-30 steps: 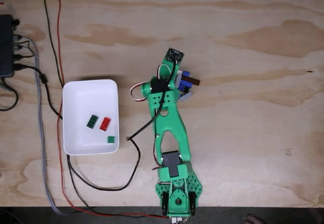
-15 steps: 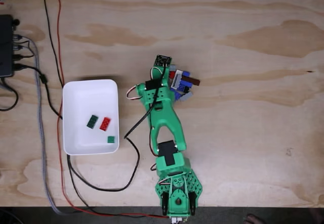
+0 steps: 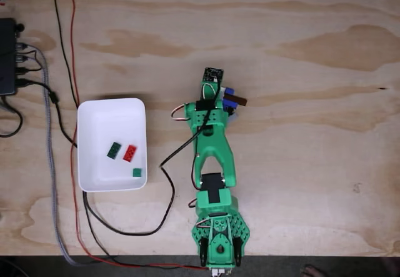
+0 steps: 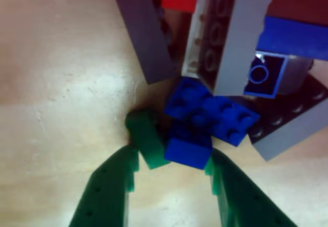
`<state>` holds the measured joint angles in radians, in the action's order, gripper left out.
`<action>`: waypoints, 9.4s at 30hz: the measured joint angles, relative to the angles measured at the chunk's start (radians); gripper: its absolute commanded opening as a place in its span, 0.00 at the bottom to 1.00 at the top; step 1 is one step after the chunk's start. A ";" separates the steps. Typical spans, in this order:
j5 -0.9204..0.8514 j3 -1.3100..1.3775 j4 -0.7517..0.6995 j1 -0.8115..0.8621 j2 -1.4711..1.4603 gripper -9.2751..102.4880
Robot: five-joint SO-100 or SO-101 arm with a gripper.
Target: Put all lego bricks in the bin.
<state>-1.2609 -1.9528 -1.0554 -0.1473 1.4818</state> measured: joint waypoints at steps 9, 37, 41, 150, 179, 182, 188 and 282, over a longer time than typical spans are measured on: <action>0.106 -0.040 -0.003 -0.077 0.060 0.08; 0.218 0.061 -0.006 0.021 -0.040 0.25; 0.218 0.077 0.017 0.009 -0.051 0.15; 0.802 0.485 -0.308 -0.819 0.046 0.40; 0.383 -0.133 -0.035 0.210 0.186 0.32; 0.383 -0.107 -0.014 0.227 0.132 0.31; 0.365 -0.055 0.028 0.275 0.043 0.23; 0.365 0.419 -0.288 -0.454 0.535 0.08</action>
<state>-0.8958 -1.5340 -1.3438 -0.6013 2.0172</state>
